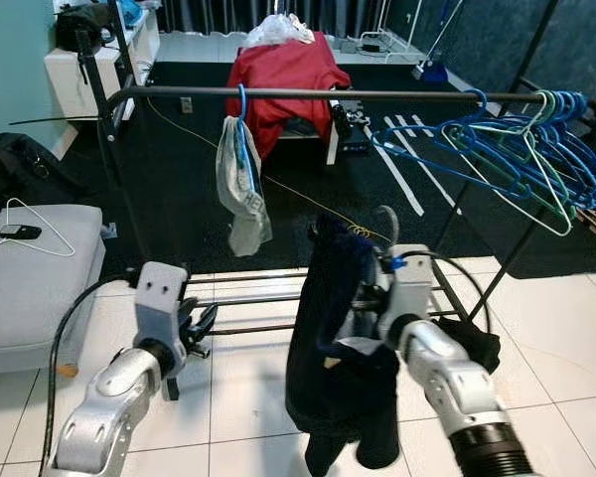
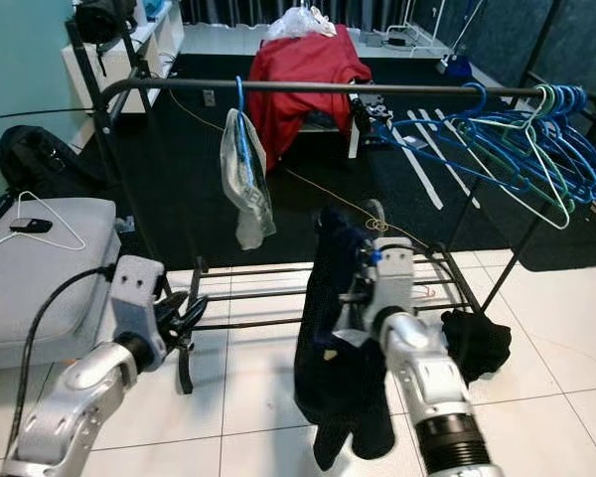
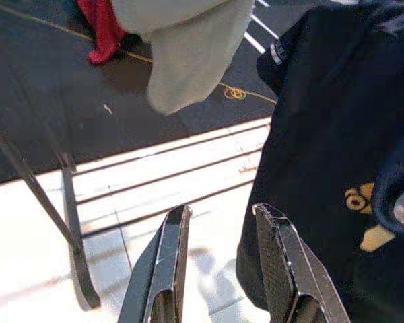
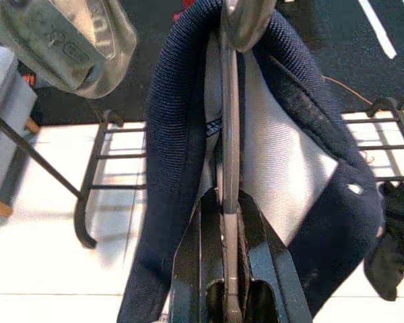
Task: Hang hanger
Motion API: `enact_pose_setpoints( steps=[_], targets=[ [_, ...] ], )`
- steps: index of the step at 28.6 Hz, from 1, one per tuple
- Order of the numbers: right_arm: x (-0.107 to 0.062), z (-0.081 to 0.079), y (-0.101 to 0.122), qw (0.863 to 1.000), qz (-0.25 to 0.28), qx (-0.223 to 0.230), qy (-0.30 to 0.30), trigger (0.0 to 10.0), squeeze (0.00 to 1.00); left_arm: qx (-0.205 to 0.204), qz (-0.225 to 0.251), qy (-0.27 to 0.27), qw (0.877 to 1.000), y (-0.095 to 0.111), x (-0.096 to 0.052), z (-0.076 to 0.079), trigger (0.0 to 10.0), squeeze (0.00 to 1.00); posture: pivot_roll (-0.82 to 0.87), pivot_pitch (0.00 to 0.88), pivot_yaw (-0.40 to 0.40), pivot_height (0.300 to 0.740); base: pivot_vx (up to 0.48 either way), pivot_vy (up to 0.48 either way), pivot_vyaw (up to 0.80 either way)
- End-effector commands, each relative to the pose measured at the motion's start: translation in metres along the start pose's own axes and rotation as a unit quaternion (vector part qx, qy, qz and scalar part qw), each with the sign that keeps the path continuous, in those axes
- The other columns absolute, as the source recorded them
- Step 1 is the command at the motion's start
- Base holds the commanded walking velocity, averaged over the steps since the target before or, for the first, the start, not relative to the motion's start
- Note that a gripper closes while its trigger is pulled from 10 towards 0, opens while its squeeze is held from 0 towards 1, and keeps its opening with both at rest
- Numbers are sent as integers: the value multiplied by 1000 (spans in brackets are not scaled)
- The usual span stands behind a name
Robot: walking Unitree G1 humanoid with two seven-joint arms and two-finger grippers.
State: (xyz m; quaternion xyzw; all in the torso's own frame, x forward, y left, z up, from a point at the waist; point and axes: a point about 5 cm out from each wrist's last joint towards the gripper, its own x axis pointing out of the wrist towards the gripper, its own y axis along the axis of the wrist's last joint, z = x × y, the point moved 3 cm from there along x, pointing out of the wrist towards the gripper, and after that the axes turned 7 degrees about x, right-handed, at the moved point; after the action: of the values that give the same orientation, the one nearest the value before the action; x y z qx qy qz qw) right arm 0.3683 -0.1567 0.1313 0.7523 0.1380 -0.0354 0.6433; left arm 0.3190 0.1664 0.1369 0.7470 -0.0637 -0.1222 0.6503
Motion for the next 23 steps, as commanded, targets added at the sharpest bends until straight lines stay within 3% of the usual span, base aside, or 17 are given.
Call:
enact_pose_setpoints(
  steps=[1, 7, 8, 10, 16, 23],
  targets=[
    [-2, -1, 7, 1000, 10, -13, 22, 10000, 0, -3, -7, -2, 1000, -6, -2, 6, 10000, 0, 16, 101, -31, 740, 0, 0, 0],
    [-3, 0, 17, 999, 30, -20, 36, 10000, 0, -15, 12, 17, 1000, -2, -2, 6, 10000, 0, 16, 97, -31, 740, 0, 0, 0],
    [-3, -3, 26, 997, 55, -8, 44, 10000, 0, -47, 35, 33, 998, 5, 0, 5, 10000, 0, 20, 94, -31, 740, 0, 0, 0],
    [-3, -4, 28, 997, 62, -2, 46, 10000, 0, -52, 41, 36, 997, 8, 0, 5, 10000, 0, 22, 94, -32, 740, 0, 0, 0],
    [-3, -3, 29, 997, 66, 1, 35, 10000, 0, -37, 39, 47, 997, 9, 2, 8, 10000, 0, 25, 103, -31, 740, 0, 0, 0],
    [-3, 8, 45, 995, 96, 20, 0, 10000, 0, -56, 61, 48, 995, 18, 6, 11, 10000, 0, 22, 107, -23, 740, 145, 0, 0]
  ],
)
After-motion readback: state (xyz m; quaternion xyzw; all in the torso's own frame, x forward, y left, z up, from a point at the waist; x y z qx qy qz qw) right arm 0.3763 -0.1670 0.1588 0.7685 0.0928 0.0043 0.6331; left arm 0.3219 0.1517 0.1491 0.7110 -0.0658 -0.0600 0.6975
